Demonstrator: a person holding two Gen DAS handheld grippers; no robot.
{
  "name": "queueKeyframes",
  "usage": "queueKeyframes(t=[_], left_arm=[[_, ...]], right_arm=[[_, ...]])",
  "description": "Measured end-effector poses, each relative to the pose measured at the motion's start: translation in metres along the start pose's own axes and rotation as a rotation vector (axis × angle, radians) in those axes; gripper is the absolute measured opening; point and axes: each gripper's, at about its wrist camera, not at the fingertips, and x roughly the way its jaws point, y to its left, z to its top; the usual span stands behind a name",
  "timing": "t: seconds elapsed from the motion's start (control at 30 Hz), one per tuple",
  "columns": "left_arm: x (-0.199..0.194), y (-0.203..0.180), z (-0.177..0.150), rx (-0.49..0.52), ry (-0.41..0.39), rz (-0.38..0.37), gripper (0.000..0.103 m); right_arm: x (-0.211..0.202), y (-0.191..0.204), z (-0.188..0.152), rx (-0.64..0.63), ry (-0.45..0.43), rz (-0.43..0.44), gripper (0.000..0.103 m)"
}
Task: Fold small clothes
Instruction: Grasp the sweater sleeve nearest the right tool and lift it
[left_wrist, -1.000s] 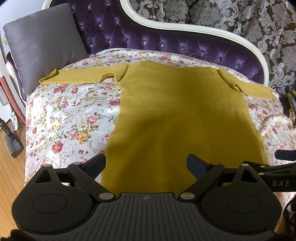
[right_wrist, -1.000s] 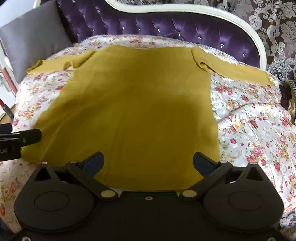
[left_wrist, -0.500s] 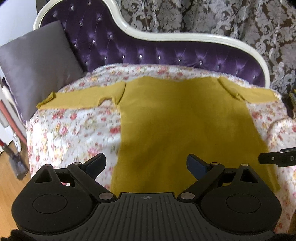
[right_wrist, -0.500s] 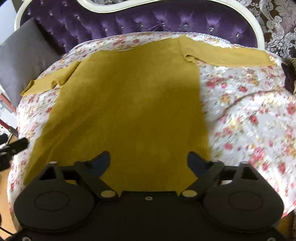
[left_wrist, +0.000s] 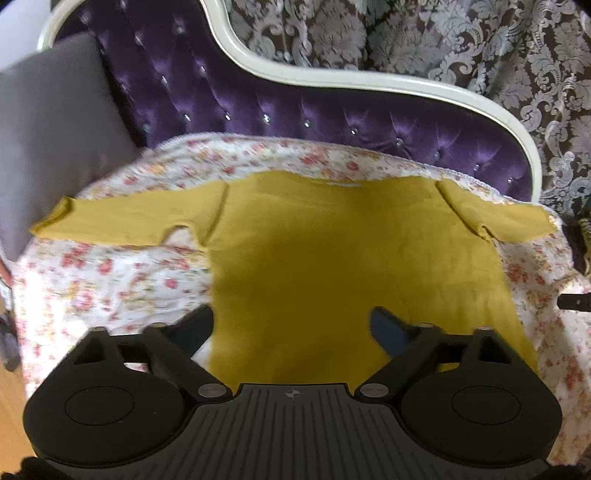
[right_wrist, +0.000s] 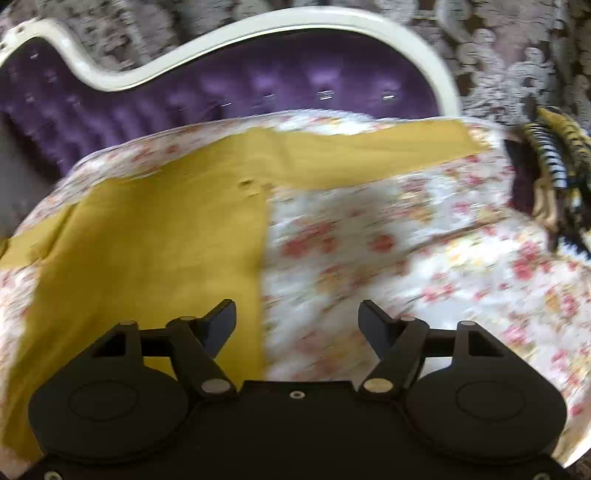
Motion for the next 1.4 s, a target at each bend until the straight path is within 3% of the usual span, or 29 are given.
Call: queueKeyframes(t=[0.07,0.27,0.47,0.7,0.87,1.0,1.07,1.1,1.27,1.4], left_arm=[[0.011,0.000,0.004,-0.003,0.015,-0.006,0.078],[0.040,-0.005,0.015,0.030,0.017,0.023,0.071],[0.074,-0.010,0.010,0.030,0.066,0.031,0.071],[0.102,-0.006,-0.003,0.019,0.106,0.053,0.070],[0.104,-0.010,-0.012,0.054,0.035,0.059,0.071],[0.105,-0.011,-0.016,0.074,0.015,0.057,0.072],[0.106,-0.012,-0.016,0.087,0.018,0.057,0.072],[0.107,-0.012,-0.015,0.088,0.023,0.056,0.072],[0.111,-0.010,-0.011,0.091,0.041,0.043,0.073],[0.109,-0.004,-0.005,0.058,0.050,0.013,0.071]], right_arm=[[0.011,-0.018,0.009,0.029,-0.013,-0.046,0.063],[0.041,-0.076,0.052,0.159,-0.110,-0.089,0.054],[0.091,-0.116,0.105,0.201,-0.169,-0.190,0.054],[0.143,-0.162,0.137,0.292,-0.197,-0.239,0.053],[0.170,-0.189,0.142,0.359,-0.211,-0.255,0.053],[0.176,-0.195,0.146,0.365,-0.255,-0.241,0.051],[0.179,-0.194,0.149,0.345,-0.256,-0.241,0.020],[0.180,-0.194,0.150,0.341,-0.248,-0.234,0.013],[0.162,-0.187,0.156,0.354,-0.283,-0.222,0.012],[0.122,-0.161,0.171,0.310,-0.339,-0.176,0.012]])
